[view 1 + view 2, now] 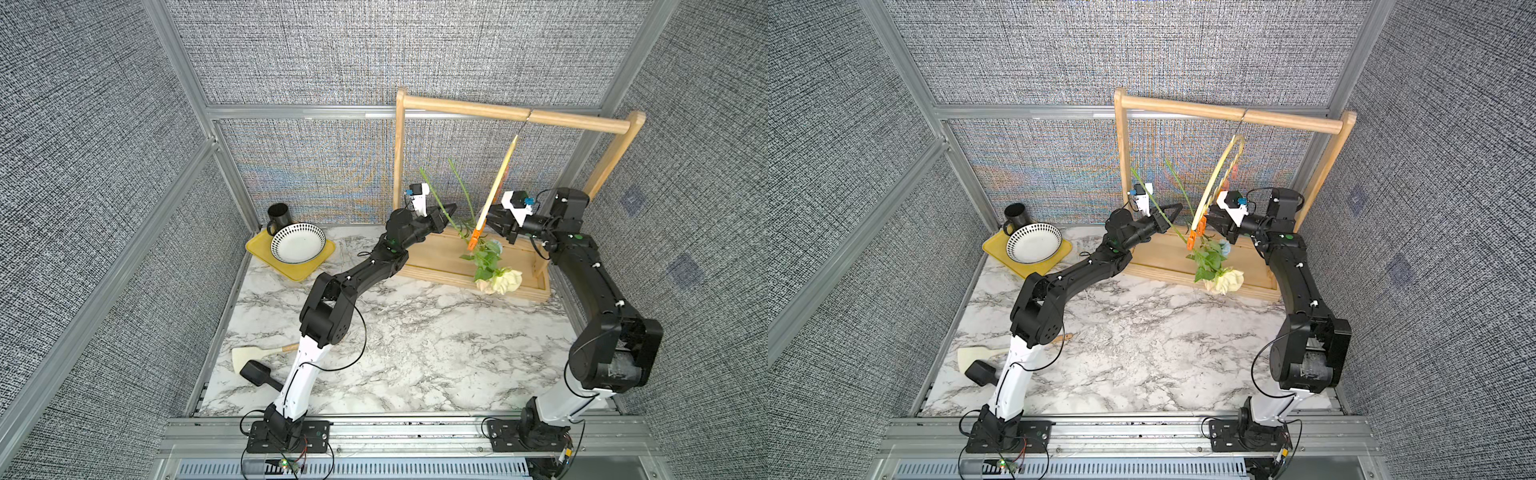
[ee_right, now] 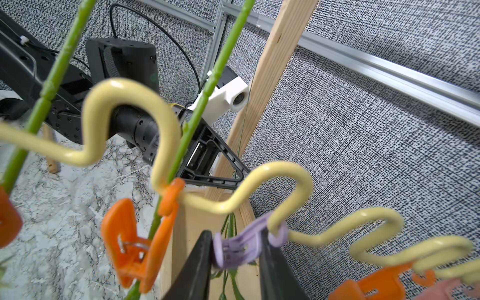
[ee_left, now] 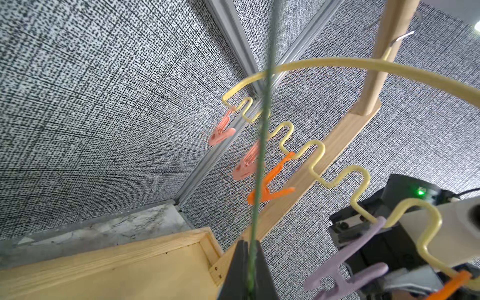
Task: Dry the flowers on a clothes hanger
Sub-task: Clamp the flower onto the hanger.
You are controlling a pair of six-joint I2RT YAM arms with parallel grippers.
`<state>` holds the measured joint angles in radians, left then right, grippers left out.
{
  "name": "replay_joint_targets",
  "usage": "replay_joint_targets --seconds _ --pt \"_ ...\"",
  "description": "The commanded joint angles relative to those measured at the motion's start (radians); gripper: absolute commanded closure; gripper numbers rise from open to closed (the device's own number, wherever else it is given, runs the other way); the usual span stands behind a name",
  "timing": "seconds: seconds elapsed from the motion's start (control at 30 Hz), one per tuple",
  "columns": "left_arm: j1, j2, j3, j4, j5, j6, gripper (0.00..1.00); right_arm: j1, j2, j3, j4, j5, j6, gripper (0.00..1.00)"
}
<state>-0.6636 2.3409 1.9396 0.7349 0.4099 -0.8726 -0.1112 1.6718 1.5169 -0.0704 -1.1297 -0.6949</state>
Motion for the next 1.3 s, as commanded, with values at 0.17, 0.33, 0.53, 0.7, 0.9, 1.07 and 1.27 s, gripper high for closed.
replay_joint_targets --seconds 0.17,0.33,0.53,0.7,0.9,1.07,1.27 --pt "-0.036 0.004 0.017 0.073 -0.01 -0.058 0.98 0.011 0.019 0.011 -0.072 -0.056 0.017 0.69" --pt "-0.049 0.002 0.034 0.072 0.004 -0.066 0.98 0.013 0.023 0.014 -0.071 -0.055 0.017 0.69" --pt "-0.059 0.003 0.033 0.052 0.0 -0.081 0.98 0.015 0.021 0.014 -0.056 -0.044 0.037 0.69" --pt "-0.064 0.006 0.035 0.048 0.007 -0.091 0.98 0.016 0.011 -0.002 -0.045 -0.038 0.034 0.69" --pt "-0.065 0.005 0.036 0.053 -0.007 -0.117 0.98 0.016 0.003 -0.018 -0.042 0.003 0.023 0.69" --pt "-0.068 -0.002 0.026 0.048 -0.007 -0.129 0.98 0.017 -0.01 -0.039 -0.017 0.056 0.034 0.68" --pt "-0.071 0.002 0.027 0.036 -0.019 -0.138 0.98 0.018 -0.018 -0.071 0.044 0.061 0.078 0.68"
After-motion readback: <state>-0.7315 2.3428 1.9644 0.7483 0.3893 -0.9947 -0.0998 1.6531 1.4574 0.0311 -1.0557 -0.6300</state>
